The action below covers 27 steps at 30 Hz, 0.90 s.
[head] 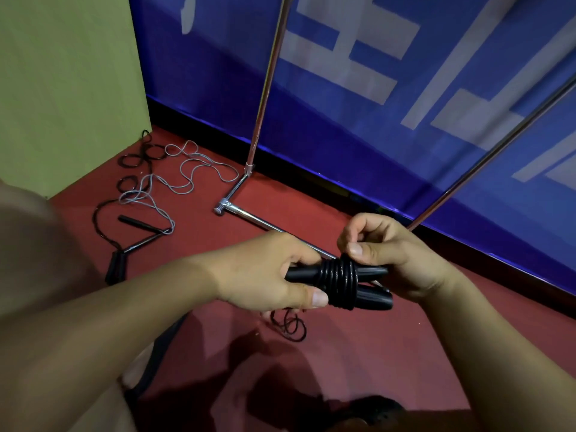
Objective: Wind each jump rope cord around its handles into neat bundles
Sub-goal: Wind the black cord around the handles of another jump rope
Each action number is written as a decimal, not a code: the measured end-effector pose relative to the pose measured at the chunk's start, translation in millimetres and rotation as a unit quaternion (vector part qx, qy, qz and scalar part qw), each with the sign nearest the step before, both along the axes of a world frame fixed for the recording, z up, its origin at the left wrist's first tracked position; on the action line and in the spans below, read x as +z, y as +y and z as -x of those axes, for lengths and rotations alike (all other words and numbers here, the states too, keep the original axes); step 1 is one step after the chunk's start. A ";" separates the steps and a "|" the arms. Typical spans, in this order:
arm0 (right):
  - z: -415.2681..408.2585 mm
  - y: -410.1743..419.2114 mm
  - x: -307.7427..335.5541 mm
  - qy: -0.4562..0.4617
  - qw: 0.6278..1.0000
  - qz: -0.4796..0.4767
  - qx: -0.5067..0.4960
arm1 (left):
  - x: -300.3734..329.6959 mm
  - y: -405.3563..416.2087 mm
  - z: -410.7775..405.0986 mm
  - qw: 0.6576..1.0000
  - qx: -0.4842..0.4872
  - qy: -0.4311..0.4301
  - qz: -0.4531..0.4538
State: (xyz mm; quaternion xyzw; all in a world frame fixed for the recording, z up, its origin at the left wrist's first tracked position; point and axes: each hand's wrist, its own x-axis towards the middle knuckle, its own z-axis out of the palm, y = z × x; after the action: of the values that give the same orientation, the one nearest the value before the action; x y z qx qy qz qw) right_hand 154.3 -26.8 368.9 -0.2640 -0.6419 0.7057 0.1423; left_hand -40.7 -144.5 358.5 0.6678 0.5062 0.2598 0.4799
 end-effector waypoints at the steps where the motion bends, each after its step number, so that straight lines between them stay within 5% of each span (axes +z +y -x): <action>1: 0.6 -1.1 -0.5 0.013 1.000 0.023 0.004 | 1.8 -0.8 -0.1 0.999 -0.011 -0.031 0.014; 9: 18.3 -16.8 1.4 0.024 0.989 0.132 -0.054 | 5.9 -0.9 2.5 0.981 -0.053 -0.186 0.033; 13: 29.9 -27.8 0.5 -0.046 0.996 -0.024 -0.079 | 5.4 -0.8 5.3 0.972 -0.035 -0.230 0.013; 19: 32.0 -24.4 -11.9 -0.101 0.972 -0.097 -0.188 | 1.2 2.2 5.3 0.961 0.115 -0.250 -0.001; 27: 34.7 -34.4 -11.8 -0.092 0.971 -0.149 -0.161 | -3.4 13.3 5.2 0.910 0.326 -0.257 -0.020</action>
State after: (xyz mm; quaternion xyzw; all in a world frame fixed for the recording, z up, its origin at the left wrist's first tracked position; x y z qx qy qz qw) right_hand 119.6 -61.2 357.1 -0.4036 -0.6993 0.5424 0.2321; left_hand -45.9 -131.3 355.1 0.3856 0.5494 0.5745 0.4684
